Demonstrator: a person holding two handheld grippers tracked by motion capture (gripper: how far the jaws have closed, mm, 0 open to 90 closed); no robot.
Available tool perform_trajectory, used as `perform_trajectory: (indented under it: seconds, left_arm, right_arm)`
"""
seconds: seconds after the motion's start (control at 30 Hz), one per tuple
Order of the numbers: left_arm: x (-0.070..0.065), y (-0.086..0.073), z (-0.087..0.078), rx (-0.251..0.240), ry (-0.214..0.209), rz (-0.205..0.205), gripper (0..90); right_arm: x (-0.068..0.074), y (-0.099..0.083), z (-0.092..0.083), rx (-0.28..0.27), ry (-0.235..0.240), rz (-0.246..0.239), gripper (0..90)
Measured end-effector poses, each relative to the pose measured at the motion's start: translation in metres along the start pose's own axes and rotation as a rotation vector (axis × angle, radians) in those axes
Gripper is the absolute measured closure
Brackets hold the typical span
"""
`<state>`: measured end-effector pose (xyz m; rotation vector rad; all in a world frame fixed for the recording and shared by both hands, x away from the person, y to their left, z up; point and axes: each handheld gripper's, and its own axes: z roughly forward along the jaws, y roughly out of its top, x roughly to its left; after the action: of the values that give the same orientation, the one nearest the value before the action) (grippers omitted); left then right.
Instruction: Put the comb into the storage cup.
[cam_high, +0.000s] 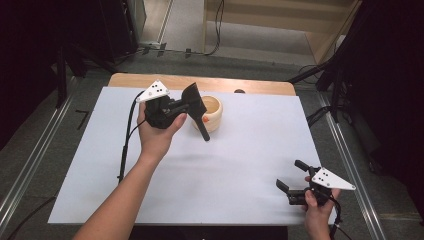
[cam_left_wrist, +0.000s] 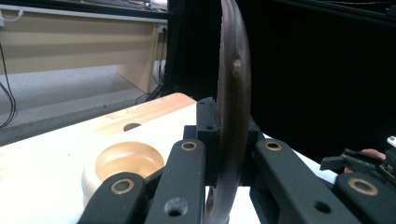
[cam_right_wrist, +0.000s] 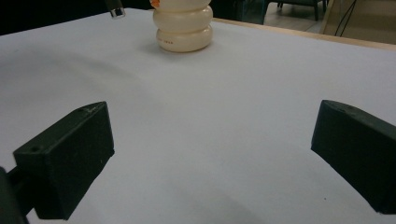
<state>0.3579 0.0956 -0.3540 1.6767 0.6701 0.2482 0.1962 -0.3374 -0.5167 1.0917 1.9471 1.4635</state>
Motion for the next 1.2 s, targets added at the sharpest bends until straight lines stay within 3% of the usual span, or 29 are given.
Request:
perform_trajectory:
  seconds: [1.2]
  left_arm:
    - [0.024, 0.037, 0.024, -0.027, 0.045, 0.022, 85.4]
  right_arm:
    - [-0.001, -0.001, 0.001, -0.004, 0.014, 0.007, 0.0]
